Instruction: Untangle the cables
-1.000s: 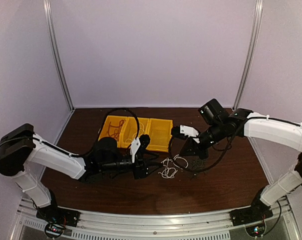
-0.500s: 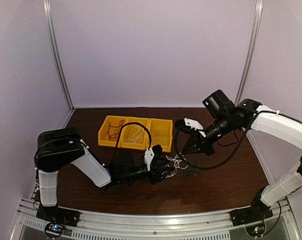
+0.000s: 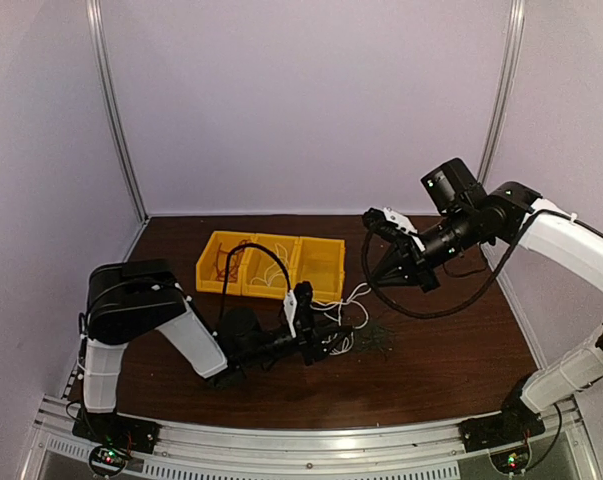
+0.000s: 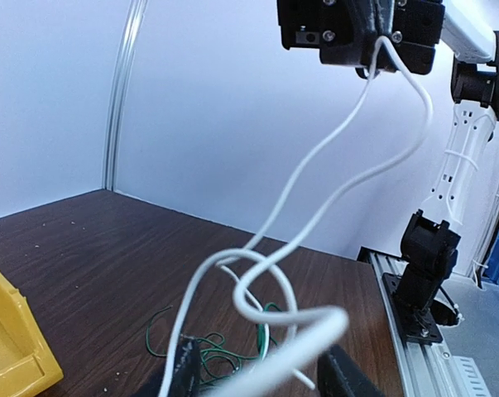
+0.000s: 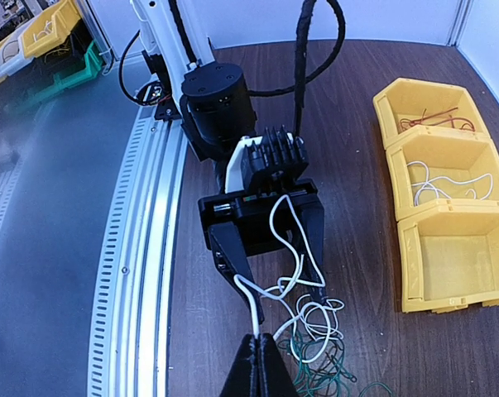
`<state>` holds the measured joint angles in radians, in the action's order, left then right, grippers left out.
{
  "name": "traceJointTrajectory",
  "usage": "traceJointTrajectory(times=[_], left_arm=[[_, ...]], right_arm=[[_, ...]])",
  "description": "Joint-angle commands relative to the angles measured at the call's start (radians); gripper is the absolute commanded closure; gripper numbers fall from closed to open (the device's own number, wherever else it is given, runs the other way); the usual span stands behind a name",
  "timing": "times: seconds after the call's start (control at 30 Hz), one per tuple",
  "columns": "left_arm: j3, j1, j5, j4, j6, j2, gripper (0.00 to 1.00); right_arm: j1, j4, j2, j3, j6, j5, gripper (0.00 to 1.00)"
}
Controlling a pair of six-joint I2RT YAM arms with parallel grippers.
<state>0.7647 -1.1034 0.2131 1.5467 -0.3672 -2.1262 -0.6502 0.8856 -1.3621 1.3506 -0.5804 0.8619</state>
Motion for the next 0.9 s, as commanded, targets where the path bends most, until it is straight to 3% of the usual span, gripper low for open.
traceJointTrajectory(times=[0.0,0.17,0.3,0.37,0.4,0.53,0.7,0.77,0.87], left_arm=[[-0.003,-0.003,-0.055,0.102,-0.044,0.049,0.48],[-0.115,-0.004,-0.182,0.063,-0.045,0.169,0.43],[-0.234,-0.004,-0.164,-0.181,-0.007,0.337,0.37],[-0.259,-0.007,-0.110,-0.336,0.037,0.429,0.04],[-0.274,-0.011,-0.113,-0.394,0.053,0.477,0.03],[-0.232,-0.015,-0.146,-0.604,0.124,0.619,0.02],[-0.023,-0.016,-0.146,-0.772,0.147,0.574,0.03],[0.043,-0.016,-0.129,-0.807,0.148,0.536,0.13],[0.144,-0.015,-0.109,-0.894,0.141,0.463,0.35]], right_arm=[[0.006,-0.023,0.007,-0.007,0.013,0.011,1.00],[0.007,-0.075,0.005,-0.045,0.049,-0.054,1.00],[0.007,-0.113,0.006,-0.054,0.083,-0.131,1.00],[0.007,-0.122,0.007,-0.067,0.081,-0.150,1.00],[0.006,-0.126,0.006,-0.073,0.079,-0.152,1.00],[0.005,-0.138,0.000,-0.091,0.077,-0.135,1.00],[0.003,-0.134,-0.025,-0.072,0.085,-0.092,1.00],[0.003,-0.122,-0.029,-0.058,0.085,-0.077,1.00],[0.003,-0.116,-0.027,-0.049,0.086,-0.061,1.00]])
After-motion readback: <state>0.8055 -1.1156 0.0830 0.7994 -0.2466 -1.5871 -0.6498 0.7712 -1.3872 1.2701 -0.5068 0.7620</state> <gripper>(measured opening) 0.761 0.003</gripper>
